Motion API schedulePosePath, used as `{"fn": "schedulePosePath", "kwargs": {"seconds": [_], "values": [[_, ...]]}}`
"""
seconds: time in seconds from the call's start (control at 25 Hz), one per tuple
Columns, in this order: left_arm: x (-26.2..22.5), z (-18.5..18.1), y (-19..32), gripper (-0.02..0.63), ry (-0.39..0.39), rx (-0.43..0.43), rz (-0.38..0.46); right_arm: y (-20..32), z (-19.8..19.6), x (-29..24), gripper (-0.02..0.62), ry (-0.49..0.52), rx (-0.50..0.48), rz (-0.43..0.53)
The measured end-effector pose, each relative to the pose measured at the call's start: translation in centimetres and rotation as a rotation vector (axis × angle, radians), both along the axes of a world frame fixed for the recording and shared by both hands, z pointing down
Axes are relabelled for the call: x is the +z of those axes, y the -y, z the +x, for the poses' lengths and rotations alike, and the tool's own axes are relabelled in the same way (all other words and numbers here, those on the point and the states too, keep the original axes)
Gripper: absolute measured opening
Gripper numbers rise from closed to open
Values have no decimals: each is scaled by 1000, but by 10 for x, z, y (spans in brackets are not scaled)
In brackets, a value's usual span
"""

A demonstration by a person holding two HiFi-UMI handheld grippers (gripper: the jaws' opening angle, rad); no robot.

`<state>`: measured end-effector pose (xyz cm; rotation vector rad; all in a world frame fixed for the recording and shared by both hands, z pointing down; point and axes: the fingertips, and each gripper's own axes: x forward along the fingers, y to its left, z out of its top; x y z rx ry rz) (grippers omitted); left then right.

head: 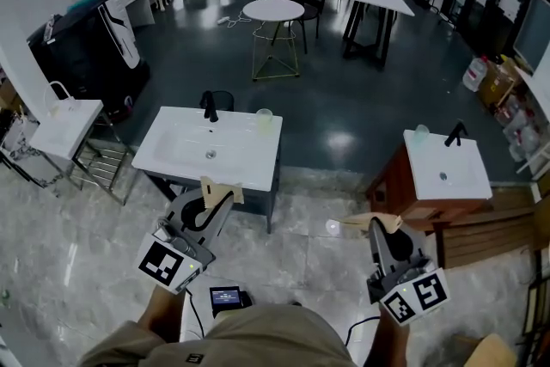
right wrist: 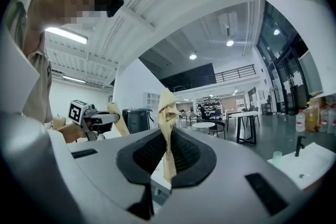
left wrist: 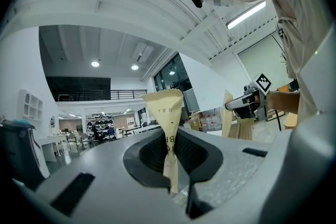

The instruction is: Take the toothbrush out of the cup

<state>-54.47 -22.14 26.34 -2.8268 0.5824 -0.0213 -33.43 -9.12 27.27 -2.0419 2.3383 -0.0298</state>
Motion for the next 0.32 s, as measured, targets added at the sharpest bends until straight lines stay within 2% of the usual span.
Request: {"fn": "schedulePosePath", "kwargs": {"seconds": [0.32], "values": [[1,2,-3,29,-11,7,-5,-4,0,2,26,-2,8,-3]]}}
